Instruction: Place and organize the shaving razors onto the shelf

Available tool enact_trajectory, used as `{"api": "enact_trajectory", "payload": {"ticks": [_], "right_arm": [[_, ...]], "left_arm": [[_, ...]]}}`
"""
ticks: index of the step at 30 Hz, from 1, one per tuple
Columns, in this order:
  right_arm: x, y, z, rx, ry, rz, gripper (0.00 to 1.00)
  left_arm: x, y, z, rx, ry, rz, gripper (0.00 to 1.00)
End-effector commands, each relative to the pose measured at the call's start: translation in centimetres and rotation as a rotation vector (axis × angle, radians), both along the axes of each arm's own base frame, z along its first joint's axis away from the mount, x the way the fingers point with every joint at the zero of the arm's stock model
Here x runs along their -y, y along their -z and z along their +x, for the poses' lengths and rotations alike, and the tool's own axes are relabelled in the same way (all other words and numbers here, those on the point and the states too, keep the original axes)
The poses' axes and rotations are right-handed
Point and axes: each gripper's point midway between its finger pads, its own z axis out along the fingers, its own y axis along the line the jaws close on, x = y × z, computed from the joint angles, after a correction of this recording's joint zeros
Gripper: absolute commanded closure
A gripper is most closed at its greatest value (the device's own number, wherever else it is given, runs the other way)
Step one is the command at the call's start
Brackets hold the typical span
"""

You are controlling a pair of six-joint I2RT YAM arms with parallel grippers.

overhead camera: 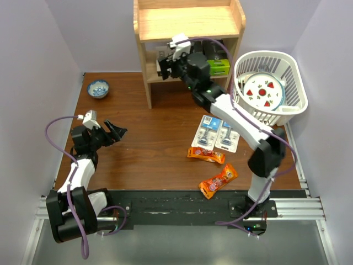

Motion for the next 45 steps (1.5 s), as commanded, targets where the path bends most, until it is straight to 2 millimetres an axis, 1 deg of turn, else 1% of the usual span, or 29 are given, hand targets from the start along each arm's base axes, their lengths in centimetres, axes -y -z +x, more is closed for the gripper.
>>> {"api": "enact_trajectory", "payload": {"ticks": [1, 2, 3, 4, 5, 6, 7, 8, 9, 10, 11, 13, 14, 15, 19, 22, 23, 27, 30, 31, 33, 34, 36, 39, 40, 41, 43, 44, 45], "right_arm": [[4.2, -0.3, -4.2, -0.026, -0.050, -0.059, 0.07], [5.1, 1.4, -5.0, -0.076, -0.051, -0.097, 0.06], [6.5, 4.6, -5.5, -0.151, -0.030, -0.132, 0.05], [8.0, 4.5, -6.7, -0.168, -0.014, -0.133, 0.05], [9.2, 6.5, -7.6, -0.232, 0.002, -0.164, 0.05], [10.8, 9.5, -8.1, -0.304, 0.031, -0.191, 0.05], [11.8, 9.7, -9.2, -0.318, 0.034, -0.199, 0.05], [12.7, 11.5, -10.1, -0.365, 0.032, -0.241, 0.05], [13.7, 14.6, -11.0, -0.411, 0.027, -0.308, 0.04], [14.5, 15.3, -11.7, -0.420, 0.034, -0.334, 0.04], [15.7, 18.0, -12.8, -0.475, 0.044, -0.388, 0.04], [16.9, 19.9, -13.7, -0.498, 0.056, -0.442, 0.04], [17.5, 20.7, -14.5, -0.522, 0.057, -0.457, 0.03], [17.9, 21.7, -15.2, -0.555, 0.052, -0.475, 0.03], [18.1, 24.1, -18.5, -0.651, -0.066, -0.537, 0.03], [18.0, 26.0, -20.5, -0.685, -0.187, -0.603, 0.03], [18.1, 27.0, -21.1, -0.702, -0.221, -0.631, 0.03], [18.7, 30.0, -21.6, -0.731, -0.291, -0.749, 0.04], [18.2, 31.2, -21.5, -0.747, -0.349, -0.789, 0.08], [18.0, 32.3, -21.6, -0.782, -0.374, -0.797, 0.11], [17.4, 32.6, -21.0, -0.806, -0.395, -0.805, 0.14], [17.4, 33.8, -21.5, -0.863, -0.428, -0.825, 0.19], [16.8, 33.7, -20.8, -0.862, -0.455, -0.840, 0.25], [16.5, 34.2, -21.1, -0.877, -0.535, -0.879, 0.35], [16.5, 34.2, -21.4, -0.880, -0.557, -0.891, 0.42], [16.3, 33.8, -21.0, -0.851, -0.586, -0.907, 0.54], [16.2, 33.3, -21.3, -0.839, -0.628, -0.918, 0.66], [15.9, 32.5, -21.0, -0.789, -0.663, -0.936, 0.76], [15.4, 31.9, -21.3, -0.759, -0.709, -0.926, 0.79]], "left_arm": [[-0.2, -1.9, 1.0, 0.064, 0.011, -0.003, 0.15], [0.1, -1.7, 1.0, 0.060, 0.020, -0.005, 0.15], [0.3, -1.6, 0.9, 0.056, 0.032, -0.005, 0.15], [0.7, -1.5, 0.8, 0.053, 0.044, -0.007, 0.15], [1.6, -1.5, 0.7, 0.056, 0.077, -0.003, 0.15], [2.3, -1.5, 0.4, 0.057, 0.117, 0.013, 0.15], [3.1, -1.4, 0.3, 0.055, 0.149, 0.022, 0.15], [4.8, -1.6, 0.0, 0.062, 0.210, 0.035, 0.15], [5.7, -1.3, -0.3, 0.063, 0.257, 0.058, 0.15], [6.6, -1.2, -0.6, 0.060, 0.296, 0.066, 0.15], [8.1, -1.0, -0.9, 0.056, 0.356, 0.071, 0.15], [9.9, -0.7, -1.4, 0.059, 0.442, 0.096, 0.15], [11.6, -0.5, -1.8, 0.053, 0.503, 0.101, 0.15], [12.4, -0.3, -2.0, 0.054, 0.535, 0.110, 0.15], [16.2, 0.5, -2.8, 0.036, 0.654, 0.108, 0.15], [18.1, 0.4, -2.4, 0.042, 0.716, 0.116, 0.15], [18.4, 0.9, -2.2, 0.025, 0.726, 0.122, 0.15], [19.2, 0.3, -1.1, 0.054, 0.733, 0.135, 0.15], [19.3, -0.5, -0.4, 0.091, 0.738, 0.155, 0.15], [19.3, -0.9, -0.3, 0.104, 0.741, 0.164, 0.15], [19.1, -1.0, -0.4, 0.113, 0.757, 0.189, 0.15], [19.1, -1.4, -0.4, 0.125, 0.762, 0.198, 0.14], [19.0, -1.4, -0.7, 0.141, 0.790, 0.226, 0.14], [18.8, -1.8, -0.9, 0.180, 0.817, 0.265, 0.13], [18.7, -2.1, -0.9, 0.194, 0.819, 0.275, 0.13], [18.7, -2.0, -1.0, 0.198, 0.825, 0.283, 0.13], [18.6, -2.1, -1.2, 0.212, 0.839, 0.283, 0.12], [18.7, -2.3, -1.3, 0.222, 0.851, 0.270, 0.11], [18.8, -2.4, -1.4, 0.217, 0.852, 0.254, 0.09]]}}
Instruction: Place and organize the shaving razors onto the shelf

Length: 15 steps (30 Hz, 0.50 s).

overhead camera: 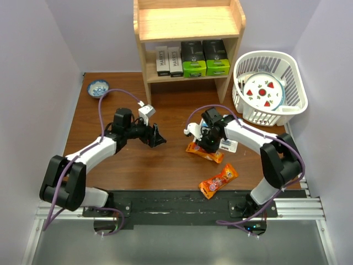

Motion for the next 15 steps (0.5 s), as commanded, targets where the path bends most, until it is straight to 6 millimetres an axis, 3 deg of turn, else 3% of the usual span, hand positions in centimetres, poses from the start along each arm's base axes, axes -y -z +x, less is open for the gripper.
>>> {"api": "enact_trajectory", "payload": {"ticks": [1, 4, 9, 15], "right_arm": [[-1.8, -3.8, 0.0, 0.055, -0.214, 0.105, 0.83], [-3.1, -6.7, -0.7, 0.147, -0.398, 0.198, 0.94], [-4.7, -11.0, -1.0, 0.400, -0.695, 0.240, 1.00], [-5.5, -12.3, -0.9, 0.547, -0.933, 0.186, 1.00]], "left_arm": [[0.5, -2.7, 0.4, 0.098, 0.071, -0.043, 0.08], [1.6, -4.0, -0.3, 0.103, 0.187, -0.103, 0.07], [3.1, -6.5, -0.5, 0.073, 0.306, -0.207, 0.07], [4.6, -9.1, -1.3, 0.026, 0.446, -0.331, 0.06]]}}
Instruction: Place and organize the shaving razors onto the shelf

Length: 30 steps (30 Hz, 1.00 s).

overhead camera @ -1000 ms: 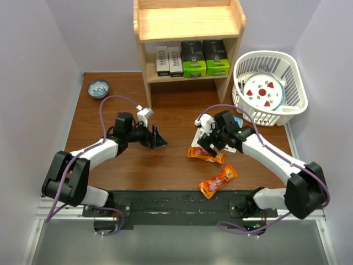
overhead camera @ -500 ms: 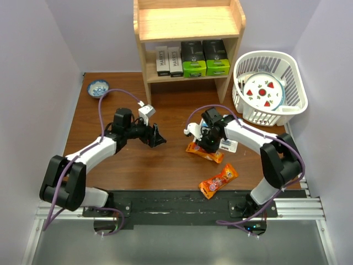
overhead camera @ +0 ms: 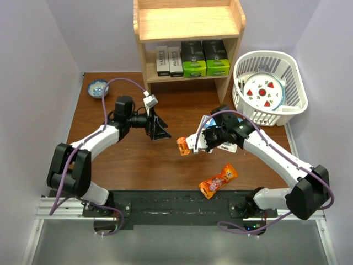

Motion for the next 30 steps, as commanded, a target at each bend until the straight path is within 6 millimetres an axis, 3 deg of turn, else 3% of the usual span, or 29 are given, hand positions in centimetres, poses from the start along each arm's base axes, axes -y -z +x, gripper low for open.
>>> {"api": "enact_trajectory", "payload": {"ticks": [1, 7, 13, 21, 27, 30], "right_arm": [[-1.2, -0.6, 0.3, 0.138, -0.211, -0.030, 1.00], [-2.5, -1.9, 1.8, 0.229, -0.244, -0.005, 1.00], [-3.9, -2.9, 2.5, 0.263, -0.242, 0.028, 1.00], [-5.5, -4.8, 2.5, 0.316, -0.244, 0.084, 1.00], [-5.8, -5.3, 3.0, 0.350, -0.230, 0.093, 1.00], [-5.9, -5.3, 3.2, 0.359, -0.227, 0.096, 1.00]], "left_arm": [[1.3, -4.0, -0.9, 0.023, 0.163, -0.119, 0.06], [2.4, -4.1, -2.3, -0.023, 0.222, -0.120, 0.04], [3.3, -1.4, -3.1, -0.045, 0.189, -0.041, 0.04], [4.6, -0.4, -2.9, -0.062, 0.185, -0.017, 0.10], [5.3, 0.1, -4.0, -0.090, 0.236, -0.018, 0.23], [5.4, 0.5, -4.5, -0.098, 0.247, -0.016, 0.42]]}}
